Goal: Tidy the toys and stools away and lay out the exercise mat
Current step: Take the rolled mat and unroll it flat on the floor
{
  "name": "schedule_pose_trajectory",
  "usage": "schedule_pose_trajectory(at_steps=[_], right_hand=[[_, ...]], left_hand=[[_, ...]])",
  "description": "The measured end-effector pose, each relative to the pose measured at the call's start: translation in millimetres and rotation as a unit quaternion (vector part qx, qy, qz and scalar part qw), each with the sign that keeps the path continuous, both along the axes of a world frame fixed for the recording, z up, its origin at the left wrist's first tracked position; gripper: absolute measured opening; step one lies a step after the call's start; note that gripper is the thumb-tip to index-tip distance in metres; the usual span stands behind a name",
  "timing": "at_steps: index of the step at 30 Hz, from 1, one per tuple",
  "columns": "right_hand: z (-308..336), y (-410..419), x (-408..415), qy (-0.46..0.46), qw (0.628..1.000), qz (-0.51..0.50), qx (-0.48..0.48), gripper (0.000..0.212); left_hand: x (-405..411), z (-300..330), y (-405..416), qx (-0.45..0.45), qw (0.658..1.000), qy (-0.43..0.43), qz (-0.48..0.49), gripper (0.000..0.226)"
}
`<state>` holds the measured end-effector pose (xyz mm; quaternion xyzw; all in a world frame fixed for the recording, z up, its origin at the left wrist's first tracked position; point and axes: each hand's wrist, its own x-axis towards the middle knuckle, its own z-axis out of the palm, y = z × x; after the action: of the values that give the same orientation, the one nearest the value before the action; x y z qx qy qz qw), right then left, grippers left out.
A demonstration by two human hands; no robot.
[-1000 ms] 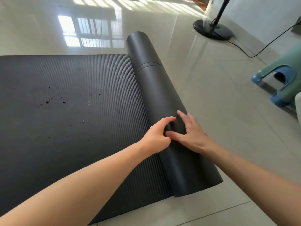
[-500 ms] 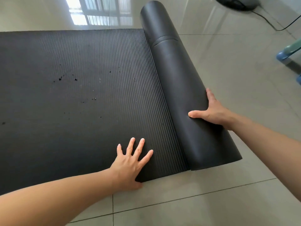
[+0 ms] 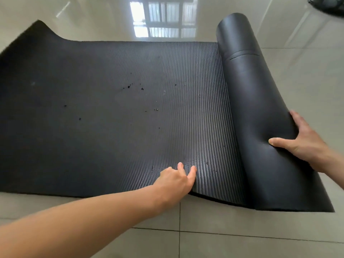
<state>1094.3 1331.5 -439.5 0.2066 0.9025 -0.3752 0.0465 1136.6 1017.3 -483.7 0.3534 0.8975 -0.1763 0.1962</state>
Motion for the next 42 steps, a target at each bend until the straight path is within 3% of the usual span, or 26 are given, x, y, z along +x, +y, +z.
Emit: schedule_pose_trajectory(at_steps=[4, 7, 10, 14, 19, 23, 34, 38, 42], right_hand=[[-2.3, -40.1, -2.3, 0.001, 0.999, -0.004, -0.04, 0.104], [0.3, -80.6, -4.5, -0.005, 0.996, 0.013, -0.087, 0.124], [-17.0, -101.0, -14.4, -0.008, 0.989, 0.024, -0.146, 0.137], [-17.3, -158.5, -16.3, -0.004, 0.981, 0.039, -0.188, 0.131], [-18.5, -236.2, -14.1, 0.003, 0.968, 0.082, -0.236, 0.107], [-19.6, -278.8, -11.8, -0.004, 0.96, 0.109, -0.259, 0.108], [-0.4, -337.3, -30.5, 0.01, 0.945, 0.164, -0.281, 0.107], [-7.5, -357.9, -43.3, -0.004, 0.944, 0.176, -0.278, 0.11], [-18.1, -367.3, -46.7, -0.037, 0.949, 0.17, -0.262, 0.117]], left_hand=[[-4.1, -12.5, -61.3, 0.014, 0.998, 0.057, 0.01, 0.088], [-3.4, 7.3, -94.5, -0.057, 0.997, 0.006, 0.056, 0.088], [-6.0, 2.7, -139.9, -0.023, 0.996, 0.065, 0.062, 0.088], [-2.3, -3.3, -204.5, -0.055, 0.992, 0.084, 0.076, 0.092], [11.1, 4.6, -284.3, -0.089, 0.986, 0.09, 0.105, 0.086], [22.1, 13.3, -326.6, -0.086, 0.984, 0.095, 0.127, 0.081], [18.1, 13.8, -390.0, -0.114, 0.963, 0.161, 0.185, 0.095], [14.8, 14.5, -389.4, -0.142, 0.953, 0.071, 0.257, 0.087], [3.2, 3.6, -376.1, -0.079, 0.902, -0.083, 0.415, 0.085]])
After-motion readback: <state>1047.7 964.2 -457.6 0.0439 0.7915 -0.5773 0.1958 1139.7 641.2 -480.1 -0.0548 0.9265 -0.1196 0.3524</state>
